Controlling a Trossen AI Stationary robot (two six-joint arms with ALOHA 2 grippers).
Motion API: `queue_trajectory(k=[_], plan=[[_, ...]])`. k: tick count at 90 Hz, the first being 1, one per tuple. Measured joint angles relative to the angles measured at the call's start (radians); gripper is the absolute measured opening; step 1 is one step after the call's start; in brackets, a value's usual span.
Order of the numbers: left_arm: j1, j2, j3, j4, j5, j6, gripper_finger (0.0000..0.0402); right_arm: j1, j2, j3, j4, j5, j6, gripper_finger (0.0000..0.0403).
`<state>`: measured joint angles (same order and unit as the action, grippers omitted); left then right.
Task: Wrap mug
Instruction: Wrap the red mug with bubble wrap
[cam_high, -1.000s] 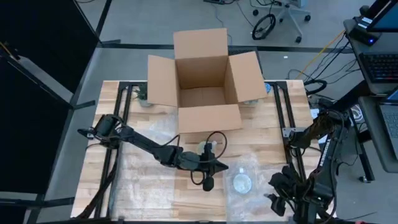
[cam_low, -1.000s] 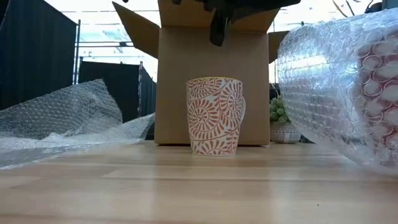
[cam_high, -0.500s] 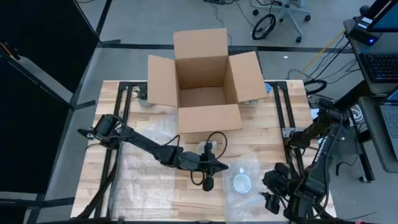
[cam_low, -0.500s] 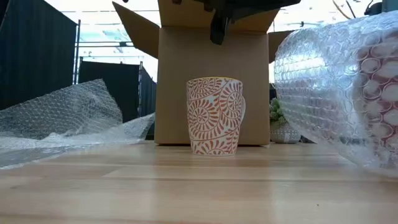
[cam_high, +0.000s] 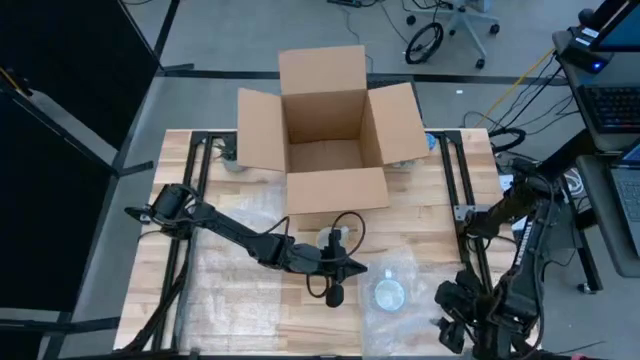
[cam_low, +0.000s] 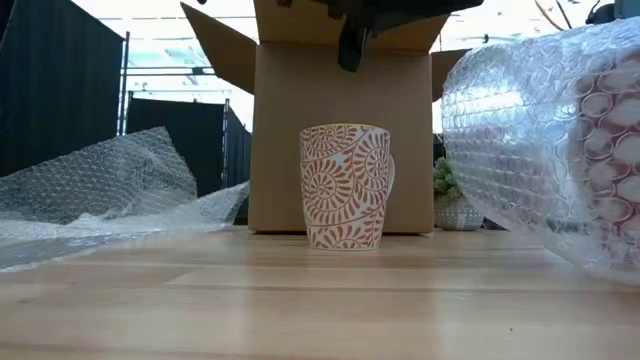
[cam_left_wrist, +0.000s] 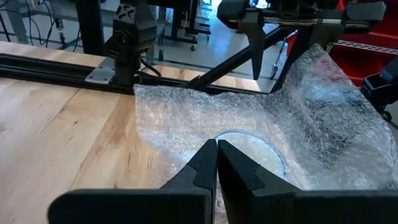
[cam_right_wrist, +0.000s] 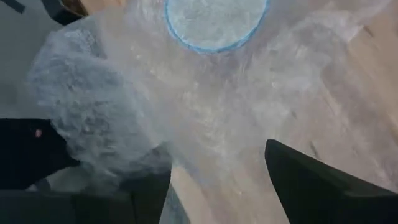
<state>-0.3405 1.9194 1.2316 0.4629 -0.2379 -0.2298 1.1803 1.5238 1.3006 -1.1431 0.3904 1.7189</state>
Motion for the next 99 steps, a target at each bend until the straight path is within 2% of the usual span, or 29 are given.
queue_trajectory(k=[27, 39, 43, 47, 52, 56, 64, 74, 83, 93, 99], plan=[[0.0, 0.0, 0.0, 0.024, 0.07, -0.002, 0.0, 0.06, -0.065, 0.001, -0.036, -0.006, 0.102, 0.024], [0.0, 0.0, 0.0, 0.022, 0.101, -0.015, 0.0, 0.061, -0.135, 0.001, -0.01, -0.084, 0.175, 0.024], [0.0, 0.0, 0.0, 0.018, 0.112, -0.025, 0.0, 0.062, -0.164, 0.003, -0.015, -0.069, 0.189, 0.024], [0.0, 0.0, 0.0, 0.015, 0.119, -0.026, 0.0, 0.055, -0.182, 0.004, -0.05, 0.01, 0.184, 0.024], [-0.003, 0.0, 0.0, 0.01, 0.121, -0.028, 0.0, 0.022, -0.184, 0.004, -0.114, 0.124, 0.168, 0.024], [-0.002, 0.0, 0.0, -0.001, 0.122, -0.042, 0.0, -0.023, -0.174, 0.003, -0.154, 0.169, 0.138, 0.024], [-0.003, -0.001, 0.0, -0.053, 0.122, -0.075, 0.0, -0.14, -0.135, 0.002, -0.206, 0.179, 0.035, 0.024], [-0.009, -0.001, 0.0, -0.089, 0.122, -0.079, 0.0, -0.258, -0.069, 0.002, -0.127, 0.179, -0.125, 0.024], [-0.014, -0.001, 0.0, -0.091, 0.122, -0.079, 0.0, -0.328, -0.002, 0.002, -0.078, 0.116, -0.213, 0.024], [-0.016, -0.001, 0.0, -0.09, 0.122, -0.079, 0.0, -0.37, 0.067, 0.002, -0.08, 0.011, -0.235, 0.024], [-0.015, -0.001, 0.0, -0.087, 0.121, -0.079, 0.0, -0.377, 0.096, 0.002, -0.077, -0.015, -0.24, 0.024]])
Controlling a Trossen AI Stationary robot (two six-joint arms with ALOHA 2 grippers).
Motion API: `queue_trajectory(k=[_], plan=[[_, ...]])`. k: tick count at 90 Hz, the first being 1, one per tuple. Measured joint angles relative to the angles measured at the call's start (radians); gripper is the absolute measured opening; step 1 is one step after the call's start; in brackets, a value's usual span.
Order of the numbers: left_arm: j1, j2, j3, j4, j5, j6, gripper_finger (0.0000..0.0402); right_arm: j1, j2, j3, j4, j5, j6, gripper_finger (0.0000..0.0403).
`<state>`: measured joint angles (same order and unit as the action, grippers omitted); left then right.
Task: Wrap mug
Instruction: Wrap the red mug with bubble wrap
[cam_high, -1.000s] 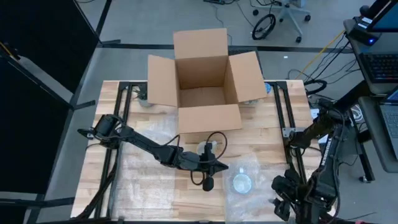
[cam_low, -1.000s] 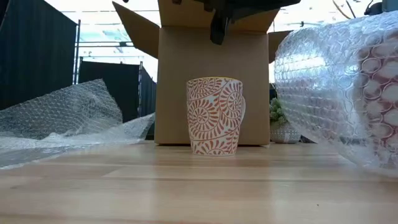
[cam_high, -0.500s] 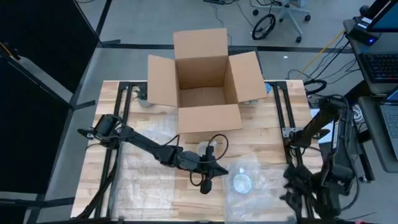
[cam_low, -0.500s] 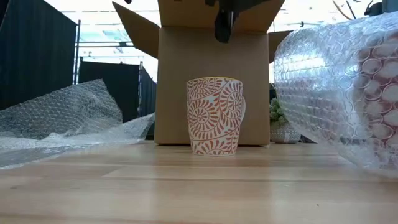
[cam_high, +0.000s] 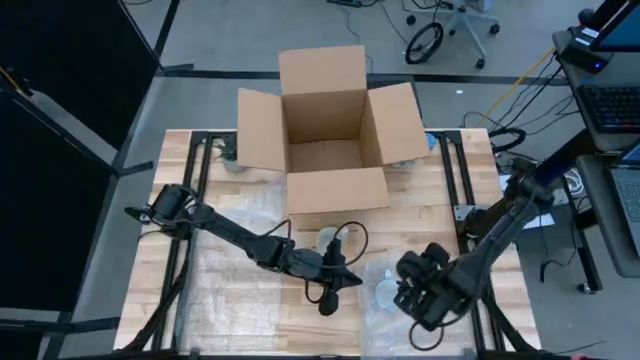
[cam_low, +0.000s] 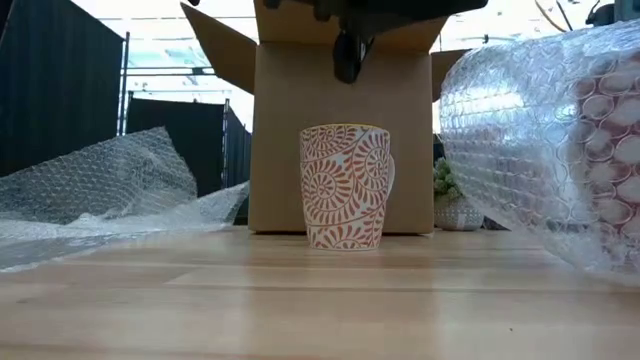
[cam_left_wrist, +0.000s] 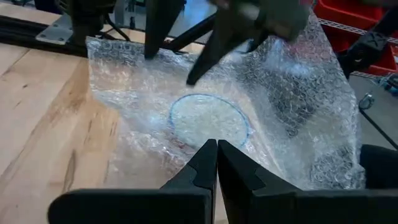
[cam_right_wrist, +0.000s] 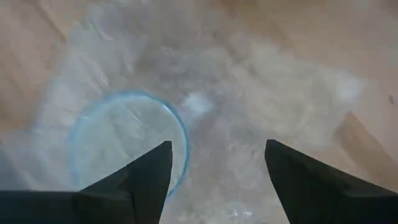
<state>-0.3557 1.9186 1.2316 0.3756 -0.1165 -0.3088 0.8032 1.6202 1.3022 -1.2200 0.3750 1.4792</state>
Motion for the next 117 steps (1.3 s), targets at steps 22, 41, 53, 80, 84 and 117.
queue_trajectory(k=[22, 41, 53, 80, 84, 117], plan=[[0.0, 0.0, 0.0, 0.0, -0.002, 0.001, 0.0, 0.001, 0.089, 0.0, 0.062, -0.044, 0.015, 0.024], [0.0, 0.0, 0.0, 0.007, -0.004, 0.001, 0.0, 0.001, 0.151, 0.0, 0.065, -0.035, 0.032, 0.024], [0.001, 0.0, 0.0, 0.007, -0.004, 0.001, 0.0, -0.001, 0.176, 0.001, 0.067, -0.011, 0.053, 0.024], [0.017, 0.001, 0.027, 0.036, 0.006, 0.001, 0.0, -0.001, 0.189, 0.0, 0.117, 0.019, 0.053, 0.024], [0.017, 0.001, 0.046, 0.013, 0.006, 0.003, 0.0, -0.001, 0.189, 0.0, 0.118, 0.019, 0.051, 0.024], [0.014, 0.131, 0.185, -0.147, 0.007, 0.061, 0.0, 0.003, 0.189, 0.0, 0.125, 0.023, 0.046, 0.024]])
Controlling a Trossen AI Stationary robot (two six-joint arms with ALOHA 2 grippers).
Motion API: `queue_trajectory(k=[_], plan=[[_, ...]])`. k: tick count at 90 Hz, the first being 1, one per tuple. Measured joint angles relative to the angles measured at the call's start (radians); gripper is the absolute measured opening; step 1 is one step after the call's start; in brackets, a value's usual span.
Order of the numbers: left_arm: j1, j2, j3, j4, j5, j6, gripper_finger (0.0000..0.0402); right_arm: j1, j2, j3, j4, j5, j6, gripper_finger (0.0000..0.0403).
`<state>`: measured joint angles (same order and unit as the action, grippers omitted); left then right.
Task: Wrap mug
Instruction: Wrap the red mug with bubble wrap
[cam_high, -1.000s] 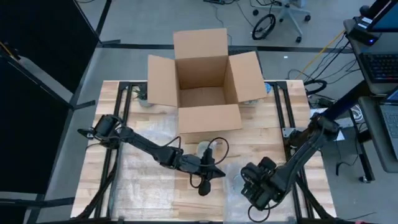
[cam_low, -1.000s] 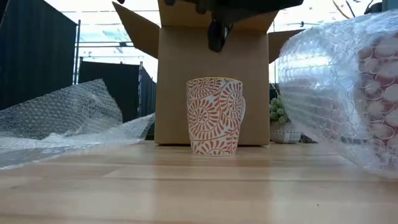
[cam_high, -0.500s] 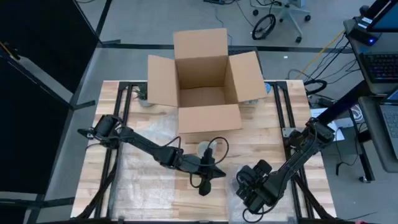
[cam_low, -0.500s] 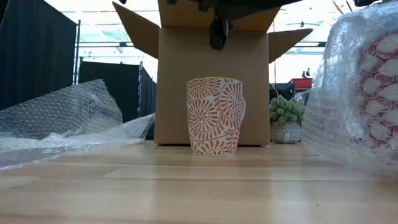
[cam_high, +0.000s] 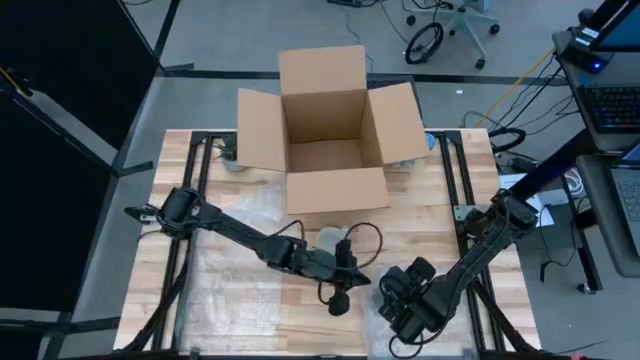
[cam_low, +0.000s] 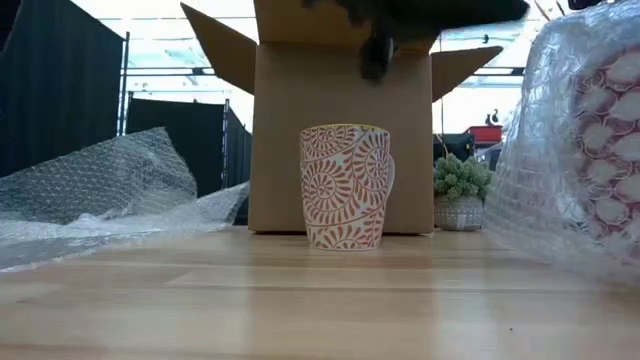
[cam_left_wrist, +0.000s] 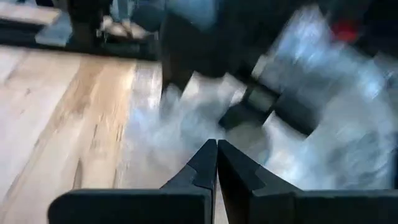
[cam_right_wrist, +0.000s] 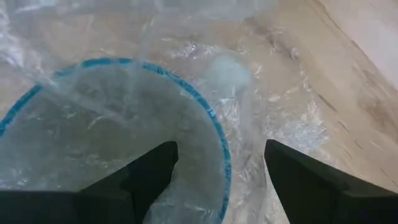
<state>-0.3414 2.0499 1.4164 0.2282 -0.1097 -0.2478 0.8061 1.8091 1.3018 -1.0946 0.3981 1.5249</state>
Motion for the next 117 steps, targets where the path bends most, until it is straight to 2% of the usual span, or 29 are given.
queue_trajectory(k=[11, 29, 37, 59, 88, 98, 107, 117], plan=[[0.002, 0.064, 0.061, 0.009, 0.013, 0.027, 0.0, 0.0, 0.0, 0.0, 0.001, 0.0, 0.0, 0.024], [0.0, 0.169, 0.174, 0.01, 0.104, 0.104, 0.0, 0.0, 0.0, 0.0, 0.01, -0.002, -0.024, 0.024], [0.0, 0.201, 0.205, -0.005, 0.113, 0.108, 0.0, -0.001, 0.0, 0.0, 0.011, -0.002, -0.03, 0.024], [0.007, 0.229, 0.213, -0.015, 0.115, 0.077, 0.0, 0.001, -0.034, -0.001, 0.014, -0.013, -0.031, 0.024], [0.007, 0.232, 0.21, -0.011, 0.111, 0.073, 0.0, 0.034, -0.202, -0.001, -0.003, -0.01, -0.07, 0.024], [0.007, 0.232, 0.208, -0.008, 0.111, 0.073, 0.0, 0.028, -0.253, -0.001, -0.008, 0.063, -0.051, 0.024], [0.007, 0.232, 0.208, 0.003, 0.11, 0.073, 0.0, 0.016, -0.248, 0.0, -0.002, 0.147, -0.048, 0.024], [0.007, 0.232, 0.208, 0.002, 0.11, 0.072, 0.0, -0.008, -0.184, 0.0, 0.013, 0.124, -0.066, 0.024]])
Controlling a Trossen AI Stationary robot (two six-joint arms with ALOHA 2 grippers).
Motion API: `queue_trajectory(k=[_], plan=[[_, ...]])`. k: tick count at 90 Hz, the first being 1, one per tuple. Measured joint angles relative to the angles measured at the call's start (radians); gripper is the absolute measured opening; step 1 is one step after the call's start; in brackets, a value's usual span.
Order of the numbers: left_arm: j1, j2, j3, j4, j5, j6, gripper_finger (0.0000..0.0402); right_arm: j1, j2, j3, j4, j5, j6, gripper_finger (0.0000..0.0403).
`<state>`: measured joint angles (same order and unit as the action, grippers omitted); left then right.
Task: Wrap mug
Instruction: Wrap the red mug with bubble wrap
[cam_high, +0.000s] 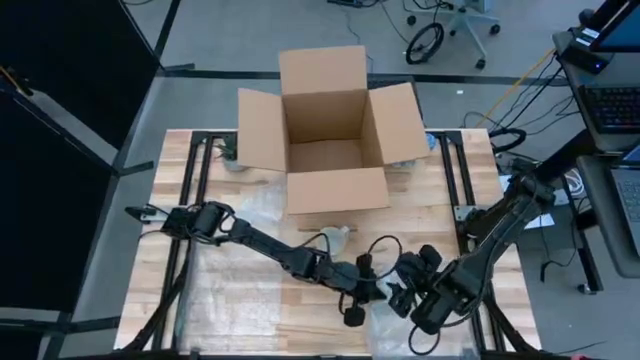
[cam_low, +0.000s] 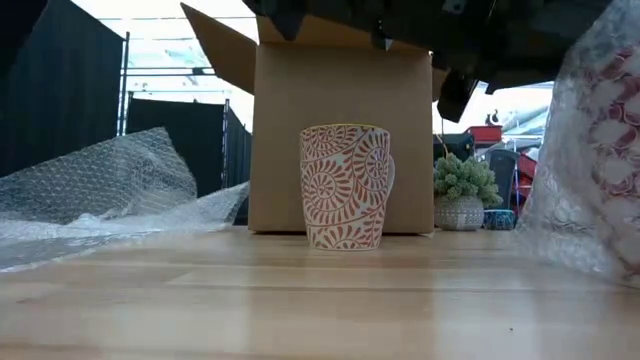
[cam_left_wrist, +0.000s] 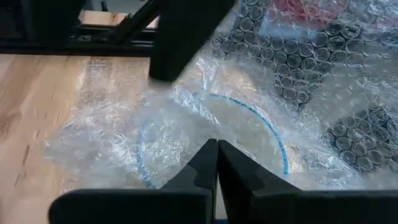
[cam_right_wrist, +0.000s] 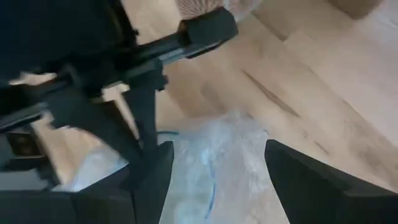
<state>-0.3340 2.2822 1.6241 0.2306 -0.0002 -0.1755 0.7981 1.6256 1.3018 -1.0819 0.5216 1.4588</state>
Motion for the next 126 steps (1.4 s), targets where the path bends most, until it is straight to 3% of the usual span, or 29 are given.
queue_trajectory(k=[20, 49, 69, 103, 113, 126], plan=[[-0.001, 0.0, -0.001, 0.001, 0.001, 0.0, 0.0, -0.007, 0.145, 0.002, 0.002, -0.152, -0.008, 0.024], [-0.005, 0.0, -0.002, 0.009, 0.017, 0.008, 0.0, -0.01, 0.232, 0.004, 0.001, -0.164, 0.036, 0.024], [-0.002, 0.0, 0.0, -0.019, 0.01, 0.004, 0.0, -0.006, 0.184, -0.001, 0.013, -0.169, 0.026, 0.024], [-0.002, 0.0, -0.002, -0.017, 0.0, 0.002, 0.0, 0.005, -0.048, -0.002, -0.012, -0.164, -0.01, 0.024], [-0.002, 0.0, -0.002, -0.017, 0.0, 0.003, 0.0, 0.005, -0.018, -0.002, -0.009, -0.129, 0.007, 0.024], [-0.001, 0.0, -0.002, -0.016, 0.0, 0.006, 0.0, 0.005, 0.109, -0.002, 0.004, -0.192, 0.011, 0.024]])
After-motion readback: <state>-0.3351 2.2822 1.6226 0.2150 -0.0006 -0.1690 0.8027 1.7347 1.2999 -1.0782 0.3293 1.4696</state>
